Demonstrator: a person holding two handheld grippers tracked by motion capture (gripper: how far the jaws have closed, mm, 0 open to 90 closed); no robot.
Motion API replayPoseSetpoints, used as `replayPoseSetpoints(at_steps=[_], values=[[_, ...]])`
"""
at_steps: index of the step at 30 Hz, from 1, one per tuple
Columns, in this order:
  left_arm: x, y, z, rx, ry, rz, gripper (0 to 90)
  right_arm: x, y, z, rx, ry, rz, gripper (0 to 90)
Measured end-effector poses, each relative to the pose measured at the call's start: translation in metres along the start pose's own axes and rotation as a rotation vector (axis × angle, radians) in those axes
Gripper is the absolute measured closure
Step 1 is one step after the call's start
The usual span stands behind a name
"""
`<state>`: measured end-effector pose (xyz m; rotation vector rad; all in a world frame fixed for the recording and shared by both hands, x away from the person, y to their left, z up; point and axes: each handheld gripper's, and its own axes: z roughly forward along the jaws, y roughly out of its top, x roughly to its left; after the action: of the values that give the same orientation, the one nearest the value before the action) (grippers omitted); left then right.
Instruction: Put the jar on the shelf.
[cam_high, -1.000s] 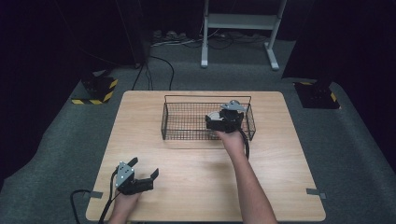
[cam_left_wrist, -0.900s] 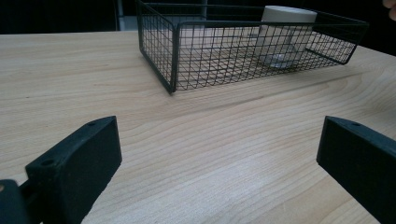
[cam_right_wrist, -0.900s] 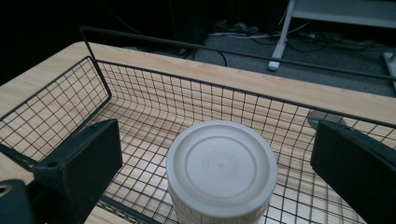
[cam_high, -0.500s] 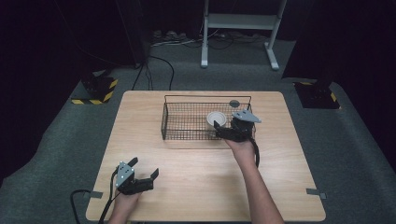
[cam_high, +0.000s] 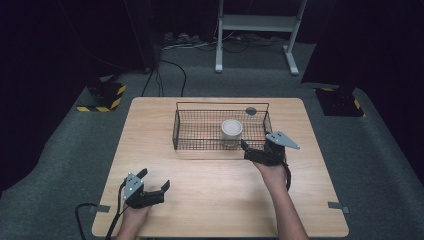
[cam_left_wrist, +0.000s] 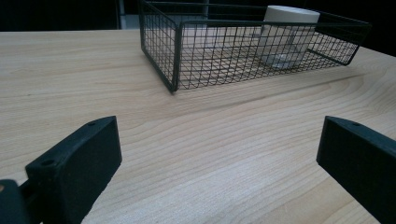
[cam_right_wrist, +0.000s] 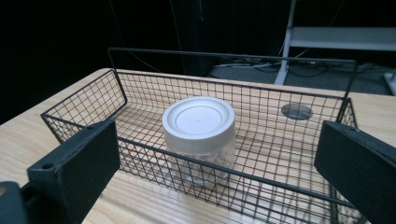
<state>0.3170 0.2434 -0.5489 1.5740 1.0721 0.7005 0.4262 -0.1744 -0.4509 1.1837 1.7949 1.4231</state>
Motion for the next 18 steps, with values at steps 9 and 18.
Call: replayPoseSetpoints(at_steps=[9,18], values=[[0.0,0.0,0.0,-0.001,0.004,0.003,0.3,-0.003,-0.008,-0.027,-0.031,0.02,-0.021,0.0],[-0.001,0.0,0.0,0.001,0.006,0.004,0.3,-0.011,-0.021,-0.052,-0.05,0.002,-0.021,0.0]])
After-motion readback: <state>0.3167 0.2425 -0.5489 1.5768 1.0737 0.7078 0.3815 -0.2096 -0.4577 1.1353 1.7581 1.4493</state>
